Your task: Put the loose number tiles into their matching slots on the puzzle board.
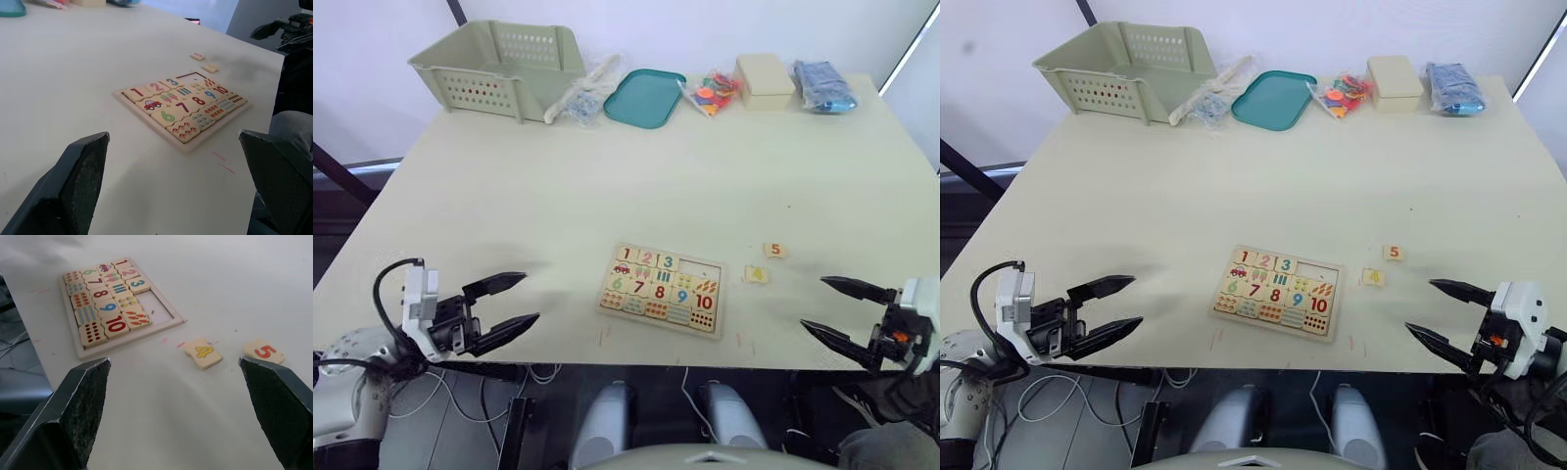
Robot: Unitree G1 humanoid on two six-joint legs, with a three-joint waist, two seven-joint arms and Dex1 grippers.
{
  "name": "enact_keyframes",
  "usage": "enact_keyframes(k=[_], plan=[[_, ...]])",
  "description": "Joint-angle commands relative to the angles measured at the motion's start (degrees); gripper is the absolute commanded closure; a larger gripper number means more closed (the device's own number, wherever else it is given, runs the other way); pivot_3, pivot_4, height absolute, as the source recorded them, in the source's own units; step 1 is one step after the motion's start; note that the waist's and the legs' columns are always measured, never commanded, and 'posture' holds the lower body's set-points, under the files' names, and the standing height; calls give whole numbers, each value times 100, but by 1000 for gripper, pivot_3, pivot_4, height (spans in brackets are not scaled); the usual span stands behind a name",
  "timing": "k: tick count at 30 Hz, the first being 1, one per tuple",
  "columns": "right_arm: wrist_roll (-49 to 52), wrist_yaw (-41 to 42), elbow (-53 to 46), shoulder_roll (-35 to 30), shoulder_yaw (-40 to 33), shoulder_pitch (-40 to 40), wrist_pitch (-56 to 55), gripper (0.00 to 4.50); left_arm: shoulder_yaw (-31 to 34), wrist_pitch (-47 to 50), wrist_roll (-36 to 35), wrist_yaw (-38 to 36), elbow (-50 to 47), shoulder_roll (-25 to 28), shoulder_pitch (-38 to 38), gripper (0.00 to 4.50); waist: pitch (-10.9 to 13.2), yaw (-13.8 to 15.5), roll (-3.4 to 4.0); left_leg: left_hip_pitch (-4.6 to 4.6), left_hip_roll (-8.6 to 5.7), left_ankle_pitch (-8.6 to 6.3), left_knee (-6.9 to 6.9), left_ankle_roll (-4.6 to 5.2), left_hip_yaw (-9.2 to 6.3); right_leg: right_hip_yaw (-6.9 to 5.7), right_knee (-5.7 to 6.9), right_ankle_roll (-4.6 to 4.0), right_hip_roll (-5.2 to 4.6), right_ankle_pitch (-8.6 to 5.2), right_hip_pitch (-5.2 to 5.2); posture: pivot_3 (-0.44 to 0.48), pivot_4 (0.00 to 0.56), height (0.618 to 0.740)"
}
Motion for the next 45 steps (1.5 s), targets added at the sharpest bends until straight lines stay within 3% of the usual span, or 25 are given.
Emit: enact_keyframes(k=[1,12,19,25,45], plan=[[77,-89,-90,-133,1,-207,118,118,-20,81,-74,-9,-264,96,-84,0,0,0,0,0,0,0,0,0,0,0,0,0,0,0,0,0,150,740],[-320,154,109,-733,576,-903,234,118,-207,272,-142,-345,-429,282,-374,0,1,-5,0,0,-1,0,1,0,3,1,0,1,0,1,0,0,150,740],[-569,407,762,-1037,1088,-1645,215,118,-306,343,-125,-280,-488,224,-560,0,2,-8,0,-1,-3,0,5,0,1,0,2,1,0,1,0,0,150,740],[-692,459,1138,-958,1496,-2110,281,118,-222,-86,-49,-261,-255,35,-591,0,2,-6,0,-1,-3,0,5,0,1,0,3,1,-1,1,0,0,150,740],[-1435,465,2154,-678,2660,-3193,231,118,-334,-53,-121,-1209,400,340,-807,0,3,-16,2,-2,-5,0,10,0,0,0,8,1,0,2,-1,0,150,740]])
